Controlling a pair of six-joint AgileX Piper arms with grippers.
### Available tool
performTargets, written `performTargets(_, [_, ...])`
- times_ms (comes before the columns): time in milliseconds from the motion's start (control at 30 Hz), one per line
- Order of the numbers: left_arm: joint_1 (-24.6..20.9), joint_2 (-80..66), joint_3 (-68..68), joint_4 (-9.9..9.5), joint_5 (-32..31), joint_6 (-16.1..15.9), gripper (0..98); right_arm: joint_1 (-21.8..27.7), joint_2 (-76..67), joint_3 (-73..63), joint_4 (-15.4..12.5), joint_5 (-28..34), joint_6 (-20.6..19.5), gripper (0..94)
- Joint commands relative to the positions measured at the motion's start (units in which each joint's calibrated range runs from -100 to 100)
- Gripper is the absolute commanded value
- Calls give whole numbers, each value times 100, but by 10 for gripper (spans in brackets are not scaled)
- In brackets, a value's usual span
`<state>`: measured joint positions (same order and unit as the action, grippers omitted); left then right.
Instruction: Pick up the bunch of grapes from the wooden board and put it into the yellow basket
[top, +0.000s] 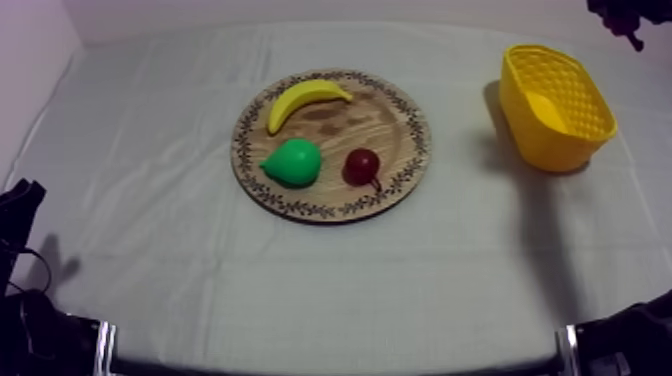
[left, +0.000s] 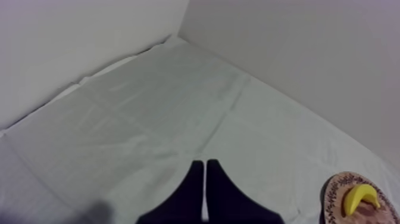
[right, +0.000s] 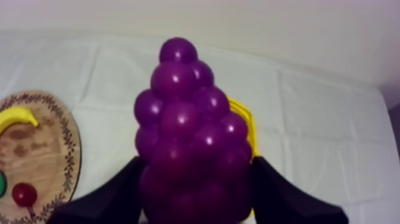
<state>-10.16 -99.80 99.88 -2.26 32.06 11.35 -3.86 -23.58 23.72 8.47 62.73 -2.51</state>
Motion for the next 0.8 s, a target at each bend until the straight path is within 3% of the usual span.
performTargets(0, [-1,-3,1,-1,4,1,1,47,122,-43,-12,-61,-67,285])
performTargets(767, [-1,-3,1,-1,4,1,1,563,2252,-76,-195,-987,-132,280])
